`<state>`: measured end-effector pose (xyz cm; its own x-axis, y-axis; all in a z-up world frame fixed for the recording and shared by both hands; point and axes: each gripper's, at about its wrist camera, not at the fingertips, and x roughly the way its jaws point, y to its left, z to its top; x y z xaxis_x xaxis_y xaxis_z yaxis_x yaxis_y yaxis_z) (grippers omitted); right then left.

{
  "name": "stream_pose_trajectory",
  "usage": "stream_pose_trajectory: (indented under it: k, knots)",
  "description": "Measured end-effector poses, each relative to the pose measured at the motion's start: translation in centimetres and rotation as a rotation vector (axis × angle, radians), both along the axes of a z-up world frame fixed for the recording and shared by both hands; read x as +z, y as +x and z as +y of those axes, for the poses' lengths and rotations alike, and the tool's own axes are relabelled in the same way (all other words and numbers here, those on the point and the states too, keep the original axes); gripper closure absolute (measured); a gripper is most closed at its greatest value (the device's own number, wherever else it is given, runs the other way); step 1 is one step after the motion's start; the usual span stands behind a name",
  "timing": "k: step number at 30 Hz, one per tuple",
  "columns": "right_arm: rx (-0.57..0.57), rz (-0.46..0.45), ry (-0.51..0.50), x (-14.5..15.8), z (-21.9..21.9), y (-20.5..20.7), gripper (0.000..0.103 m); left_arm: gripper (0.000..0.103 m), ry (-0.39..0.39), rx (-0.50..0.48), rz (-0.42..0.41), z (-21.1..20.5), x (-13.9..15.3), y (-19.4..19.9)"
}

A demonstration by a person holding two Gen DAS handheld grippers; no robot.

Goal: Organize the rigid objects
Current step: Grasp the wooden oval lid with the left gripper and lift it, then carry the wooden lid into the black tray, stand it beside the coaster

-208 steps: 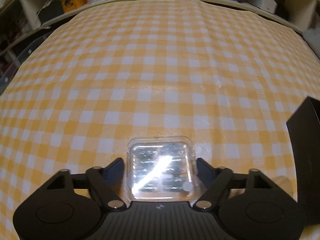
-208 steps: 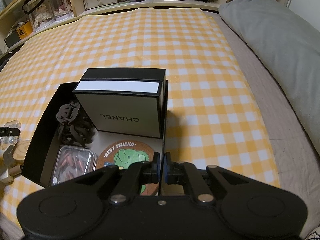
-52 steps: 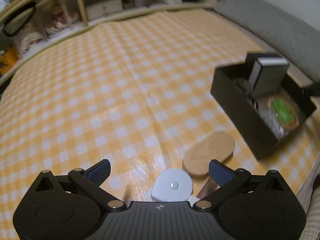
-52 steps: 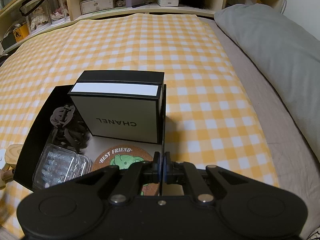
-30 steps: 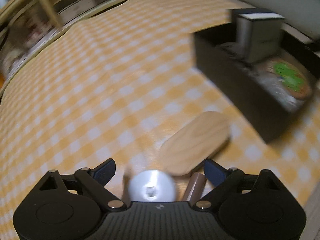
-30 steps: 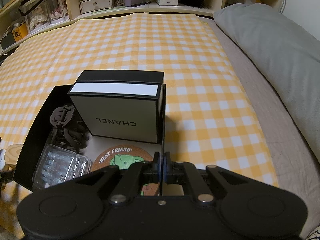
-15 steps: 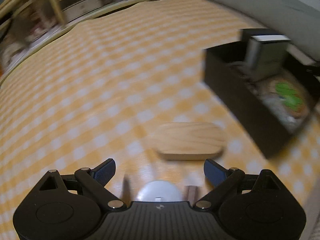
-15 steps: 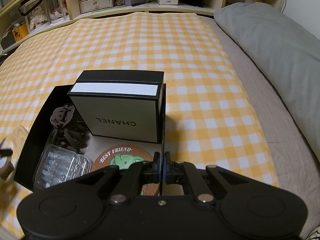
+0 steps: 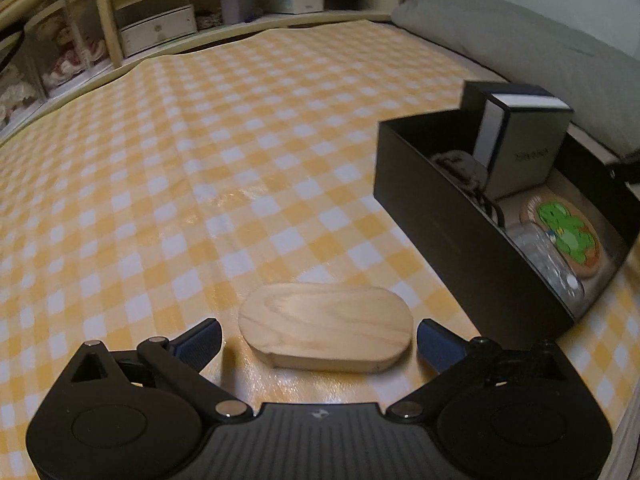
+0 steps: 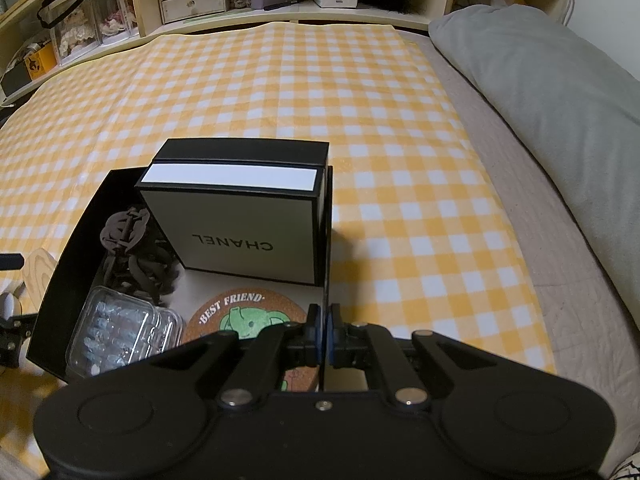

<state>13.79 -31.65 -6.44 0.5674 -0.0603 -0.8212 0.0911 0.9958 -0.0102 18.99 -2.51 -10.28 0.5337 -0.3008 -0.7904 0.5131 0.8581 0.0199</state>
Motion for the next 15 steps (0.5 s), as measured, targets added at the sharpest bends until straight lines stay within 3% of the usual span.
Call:
stream_pose_trajectory:
  k: [7,11,15]
  knots:
    - [0.0,0.004,0.0,-0.18,0.11,-0.13,0.1,0.001,-0.082,0.09,0.066,0.57,-0.28,0.85]
    - [0.0,0.004,-0.001,-0.12,0.06,-0.04,0.1,0.011,-0.1,0.082,0.07,0.4,-0.14,0.73]
    - [0.0,0.004,0.0,-0.14,0.1,-0.09,0.1,0.011,-0.092,0.084,0.075,0.1,0.03,0.72]
